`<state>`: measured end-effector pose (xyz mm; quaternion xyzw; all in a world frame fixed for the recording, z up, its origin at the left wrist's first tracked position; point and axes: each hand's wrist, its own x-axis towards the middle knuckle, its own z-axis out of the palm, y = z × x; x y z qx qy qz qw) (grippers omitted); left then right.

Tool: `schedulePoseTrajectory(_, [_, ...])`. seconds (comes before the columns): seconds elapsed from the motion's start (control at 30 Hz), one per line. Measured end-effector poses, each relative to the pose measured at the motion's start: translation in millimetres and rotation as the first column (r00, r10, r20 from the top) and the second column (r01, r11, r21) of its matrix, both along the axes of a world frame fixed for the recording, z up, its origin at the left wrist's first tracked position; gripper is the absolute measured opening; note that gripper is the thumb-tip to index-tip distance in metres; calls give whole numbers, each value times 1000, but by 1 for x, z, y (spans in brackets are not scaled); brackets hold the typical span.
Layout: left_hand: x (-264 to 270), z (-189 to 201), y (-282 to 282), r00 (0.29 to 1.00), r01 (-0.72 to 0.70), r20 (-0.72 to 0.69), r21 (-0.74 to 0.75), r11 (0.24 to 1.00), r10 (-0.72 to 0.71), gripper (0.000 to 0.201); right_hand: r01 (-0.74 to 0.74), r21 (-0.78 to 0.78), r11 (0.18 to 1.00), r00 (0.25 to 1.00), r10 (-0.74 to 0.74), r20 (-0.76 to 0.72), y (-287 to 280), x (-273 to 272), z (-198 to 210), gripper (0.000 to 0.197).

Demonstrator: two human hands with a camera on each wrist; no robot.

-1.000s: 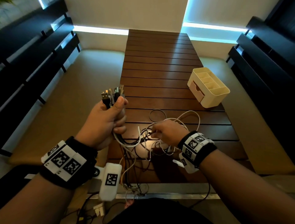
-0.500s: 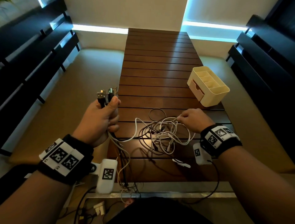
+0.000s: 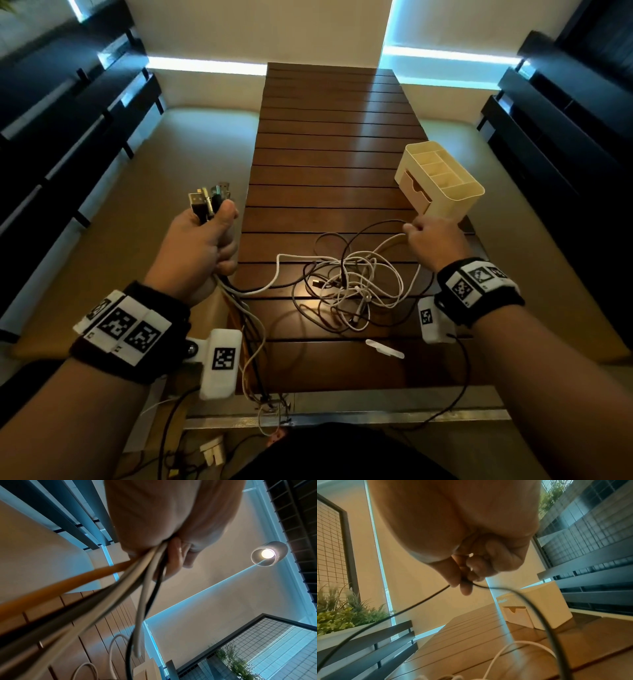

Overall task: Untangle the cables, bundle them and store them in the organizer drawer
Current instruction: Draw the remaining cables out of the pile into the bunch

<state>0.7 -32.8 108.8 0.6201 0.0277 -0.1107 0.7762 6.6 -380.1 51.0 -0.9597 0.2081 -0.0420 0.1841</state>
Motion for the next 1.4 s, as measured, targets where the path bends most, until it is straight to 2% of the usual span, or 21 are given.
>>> schedulePoseTrajectory(0.07, [1,-1,1,1000,-10,3,6,1000,10,18,52,89,995,999,-52,-1,-10,3,-8,34])
schedulePoseTrajectory(0.17, [5,-3,12,998,-59,-9,19,998,59,19,277,317,907,955,-298,19,-41,5,-8,43])
schedulePoseTrajectory(0.23, [9,-5,21,994,-106,-23,36,994,107,18,317,310,897,939,-342,30,-53,1,-5,36])
schedulePoseTrajectory(0.3, [14,-7,26,989,-139,-35,40,989,140,19,198,264,944,968,-230,98,-48,-1,-2,29])
schedulePoseTrajectory(0.37, [17,-8,20,989,-141,-40,36,989,143,19,-40,325,945,985,-17,169,-26,-5,2,24])
schedulePoseTrajectory(0.43, [18,-7,9,992,-124,-26,37,992,125,18,-242,419,875,966,178,188,1,-13,10,17])
schedulePoseTrajectory(0.53, [19,-2,-4,995,-95,-8,43,995,95,17,-391,584,711,911,392,132,27,-28,27,16])
schedulePoseTrajectory(0.6, [20,0,-6,996,-81,-22,44,996,82,17,-465,604,647,805,592,-15,40,-40,39,16])
schedulePoseTrajectory(0.67, [19,1,-7,997,-62,-33,23,998,62,17,-525,602,602,616,756,-218,55,-51,46,17])
schedulePoseTrajectory(0.73, [16,3,-8,999,-34,-27,-8,999,34,17,-560,601,570,406,821,-401,66,-59,46,13])
schedulePoseTrajectory(0.77, [14,4,-9,999,-23,-24,-13,1000,23,18,-568,601,562,330,825,-460,69,-62,46,11])
schedulePoseTrajectory(0.8, [13,5,-10,1000,-14,-21,-14,1000,14,18,-571,605,555,296,826,-479,68,-62,45,18])
schedulePoseTrajectory(0.83, [11,5,-11,1000,-8,-19,-15,1000,8,18,-571,614,545,316,836,-448,65,-62,47,25])
schedulePoseTrajectory(0.87, [10,6,-11,1000,-6,-19,-16,1000,6,18,-571,619,539,385,842,-378,61,-60,49,29])
schedulePoseTrajectory(0.93, [8,7,-11,1000,-5,-19,-22,1000,5,18,-565,602,564,594,785,-178,55,-53,51,34])
schedulePoseTrajectory(1.0, [7,7,-11,1000,1,-15,-31,1000,-1,19,-551,504,665,759,650,-28,52,-44,40,34])
schedulePoseTrajectory(1.07, [5,8,-13,1000,15,-9,-30,999,-16,19,-487,409,772,841,541,-18,54,-36,20,26])
schedulePoseTrajectory(1.13, [3,8,-14,1000,25,-3,-31,999,-25,19,-415,353,839,857,491,-159,54,-33,0,24])
schedulePoseTrajectory(1.23, [1,8,-12,1000,29,-2,-38,999,-29,20,-358,342,869,818,469,-334,51,-35,-25,24])
schedulePoseTrajectory(1.33, [-2,7,-11,999,41,-21,-53,998,-43,20,-386,362,849,801,503,-326,61,-40,-35,23])
schedulePoseTrajectory(1.4, [-4,7,-12,998,59,-32,-73,996,-62,20,-411,411,814,825,524,-212,73,-40,-33,45])
